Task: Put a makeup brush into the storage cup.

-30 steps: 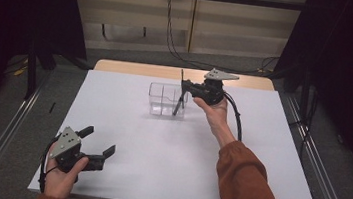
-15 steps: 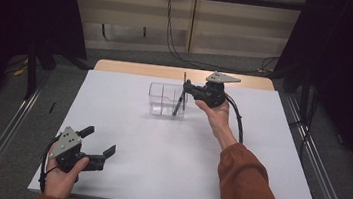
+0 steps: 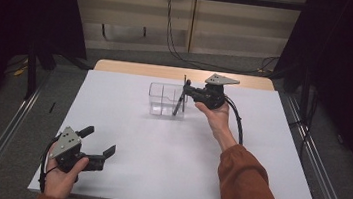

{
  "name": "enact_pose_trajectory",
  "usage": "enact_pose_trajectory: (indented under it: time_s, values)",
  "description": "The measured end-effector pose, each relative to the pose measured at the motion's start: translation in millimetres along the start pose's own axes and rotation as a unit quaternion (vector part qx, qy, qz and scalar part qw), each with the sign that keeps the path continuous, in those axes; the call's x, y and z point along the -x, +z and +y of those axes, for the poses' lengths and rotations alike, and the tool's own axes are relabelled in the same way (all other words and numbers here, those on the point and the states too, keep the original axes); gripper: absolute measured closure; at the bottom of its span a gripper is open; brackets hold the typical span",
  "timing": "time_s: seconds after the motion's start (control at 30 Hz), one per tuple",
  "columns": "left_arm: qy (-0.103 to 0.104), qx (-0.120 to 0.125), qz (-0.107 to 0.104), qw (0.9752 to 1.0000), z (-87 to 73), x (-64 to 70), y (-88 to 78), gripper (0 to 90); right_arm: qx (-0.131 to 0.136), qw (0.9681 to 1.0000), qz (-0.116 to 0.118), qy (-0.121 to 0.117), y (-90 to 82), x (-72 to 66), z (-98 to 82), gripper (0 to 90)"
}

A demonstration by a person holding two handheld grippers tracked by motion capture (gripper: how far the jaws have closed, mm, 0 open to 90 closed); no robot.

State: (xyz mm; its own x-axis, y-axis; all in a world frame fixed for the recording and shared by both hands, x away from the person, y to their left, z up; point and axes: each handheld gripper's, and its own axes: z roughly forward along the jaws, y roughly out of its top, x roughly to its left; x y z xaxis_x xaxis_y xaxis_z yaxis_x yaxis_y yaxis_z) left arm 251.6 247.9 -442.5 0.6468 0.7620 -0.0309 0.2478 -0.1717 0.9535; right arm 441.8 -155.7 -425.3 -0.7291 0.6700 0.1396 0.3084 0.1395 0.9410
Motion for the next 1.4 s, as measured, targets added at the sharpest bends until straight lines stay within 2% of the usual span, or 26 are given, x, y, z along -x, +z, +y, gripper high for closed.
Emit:
enact_pose_trajectory:
  time_s: [0.53, 0.83, 1.0, 1.07, 1.27, 1.4]
  values:
    - [-0.001, -0.001, -0.001, 1.0, -0.3, 0.3, 0.5, 2.6, 0.0, 1.0, -0.004, 0.008, -3.0, 0.4, -2.5, 81.8]
    - [-0.002, -0.001, -0.001, 1.0, -0.4, 0.3, 0.7, 2.6, 0.01, 0.9999, 0.0, 0.01, -10.0, 0.6, -3.1, 73.1]
    - [-0.004, 0.001, 0.0, 1.0, -0.5, 0.1, 0.7, 2.6, 0.011, 0.9999, 0.002, 0.006, -13.3, -1.7, -2.3, 62.3]
    - [-0.002, 0.001, -0.001, 1.0, -0.3, 0.2, 0.5, 2.6, 0.012, 0.9999, -0.004, 0.006, -14.8, -2.3, -3.3, 60.9]
    - [-0.006, 0.001, 0.002, 1.0, -1.0, -1.2, 1.5, 2.6, 0.008, 0.9999, -0.006, 0.012, -20.3, -3.1, -7.8, 43.0]
    - [-0.005, -0.005, 0.0, 1.0, -1.5, -0.6, 2.2, 2.6, 0.011, 0.9998, -0.002, 0.016, -25.5, -2.7, -8.7, 39.7]
